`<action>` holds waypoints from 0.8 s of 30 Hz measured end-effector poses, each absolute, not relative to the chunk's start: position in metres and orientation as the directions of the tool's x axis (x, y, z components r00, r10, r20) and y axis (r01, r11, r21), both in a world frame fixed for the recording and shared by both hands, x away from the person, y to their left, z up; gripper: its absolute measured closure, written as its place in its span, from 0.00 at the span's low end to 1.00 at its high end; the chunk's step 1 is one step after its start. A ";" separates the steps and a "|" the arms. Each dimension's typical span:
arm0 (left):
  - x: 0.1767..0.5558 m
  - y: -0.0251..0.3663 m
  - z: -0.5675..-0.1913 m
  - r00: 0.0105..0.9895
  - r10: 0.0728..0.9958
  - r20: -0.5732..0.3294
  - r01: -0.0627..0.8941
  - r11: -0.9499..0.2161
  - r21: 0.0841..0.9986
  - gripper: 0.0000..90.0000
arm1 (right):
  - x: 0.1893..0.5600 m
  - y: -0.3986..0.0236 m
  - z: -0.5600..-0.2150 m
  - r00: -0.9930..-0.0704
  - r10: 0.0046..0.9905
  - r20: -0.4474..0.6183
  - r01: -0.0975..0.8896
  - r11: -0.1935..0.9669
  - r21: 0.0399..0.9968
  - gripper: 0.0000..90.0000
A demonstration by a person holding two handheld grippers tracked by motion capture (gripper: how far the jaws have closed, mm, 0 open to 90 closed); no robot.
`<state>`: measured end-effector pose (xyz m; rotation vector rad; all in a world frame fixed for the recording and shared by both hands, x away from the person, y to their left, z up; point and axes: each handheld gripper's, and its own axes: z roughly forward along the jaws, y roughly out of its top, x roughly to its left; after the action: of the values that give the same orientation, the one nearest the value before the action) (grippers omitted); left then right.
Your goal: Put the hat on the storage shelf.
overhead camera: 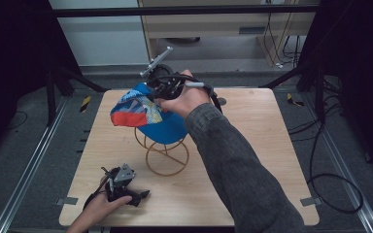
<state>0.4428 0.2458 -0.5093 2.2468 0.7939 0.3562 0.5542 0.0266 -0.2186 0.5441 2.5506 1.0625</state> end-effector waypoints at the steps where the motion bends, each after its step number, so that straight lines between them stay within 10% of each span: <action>1: 0.443 0.246 -0.509 0.773 0.635 0.020 0.437 -0.555 0.708 0.00 | 0.554 0.027 -0.219 -0.875 0.461 -0.148 0.220 0.650 0.728 1.00; 24: 0.443 0.246 -0.509 0.773 0.634 0.019 0.436 -0.554 0.709 0.00 | 0.557 0.033 -0.230 -0.885 0.449 -0.124 0.231 0.656 0.719 0.98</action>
<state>0.4429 0.2458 -0.5094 2.2454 0.7930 0.3551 0.5570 0.0327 -0.2297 0.5447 2.5838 1.0624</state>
